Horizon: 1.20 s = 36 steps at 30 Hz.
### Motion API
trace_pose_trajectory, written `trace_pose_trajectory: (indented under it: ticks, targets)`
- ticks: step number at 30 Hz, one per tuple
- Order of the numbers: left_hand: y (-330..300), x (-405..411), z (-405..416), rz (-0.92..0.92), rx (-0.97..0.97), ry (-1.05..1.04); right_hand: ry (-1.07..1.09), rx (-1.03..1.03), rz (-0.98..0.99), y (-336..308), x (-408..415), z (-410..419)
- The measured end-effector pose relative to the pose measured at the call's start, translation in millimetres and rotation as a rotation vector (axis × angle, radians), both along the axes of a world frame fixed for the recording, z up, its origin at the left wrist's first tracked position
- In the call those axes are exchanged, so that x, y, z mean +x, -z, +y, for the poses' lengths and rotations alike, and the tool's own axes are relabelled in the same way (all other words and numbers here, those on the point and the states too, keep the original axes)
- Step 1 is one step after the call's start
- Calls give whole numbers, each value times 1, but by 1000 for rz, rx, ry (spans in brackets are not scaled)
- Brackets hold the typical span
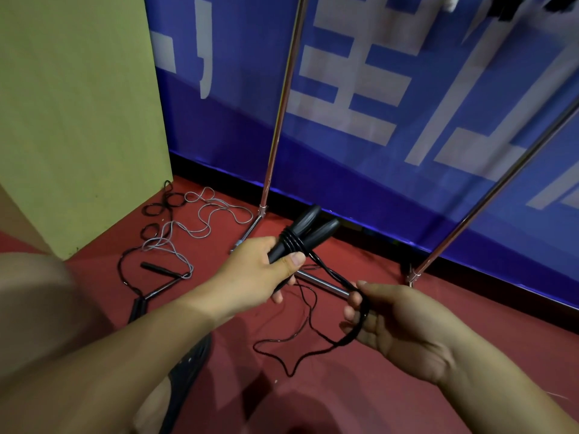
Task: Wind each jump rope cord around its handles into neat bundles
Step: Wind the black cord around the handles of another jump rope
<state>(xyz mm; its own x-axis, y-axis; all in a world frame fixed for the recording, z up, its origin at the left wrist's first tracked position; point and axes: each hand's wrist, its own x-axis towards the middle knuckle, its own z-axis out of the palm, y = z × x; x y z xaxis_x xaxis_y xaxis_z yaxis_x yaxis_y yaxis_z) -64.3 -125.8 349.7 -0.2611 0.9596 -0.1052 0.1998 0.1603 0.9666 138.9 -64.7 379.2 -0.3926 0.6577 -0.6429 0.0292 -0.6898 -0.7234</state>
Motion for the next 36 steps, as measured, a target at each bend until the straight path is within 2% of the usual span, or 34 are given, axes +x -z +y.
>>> trace_pose_trajectory:
  ticks: [5, 10, 17, 22, 26, 31, 36]
  targets:
    - [2, -5, 1, 39, 0, -44, -51, 37, 22, -1, -4, -3]
    - [4, -4, 4, 93, -15, -10, -186, 182, -120, 5, -7, -1]
    - [9, -1, 6, 281, -34, 42, -372, 495, -227, 3, -4, -6]
    - [12, -1, 4, 456, -74, 102, -405, 661, -266, 3, -4, -2]
    - [6, 0, 2, 624, -114, 200, -450, 929, -386, 4, -6, 0]
    - [8, -1, 1, 636, -134, 291, -479, 1384, -597, 14, -11, 4]
    - [8, -1, -1, 716, -145, 371, -558, 1520, -889, 13, -12, 6]
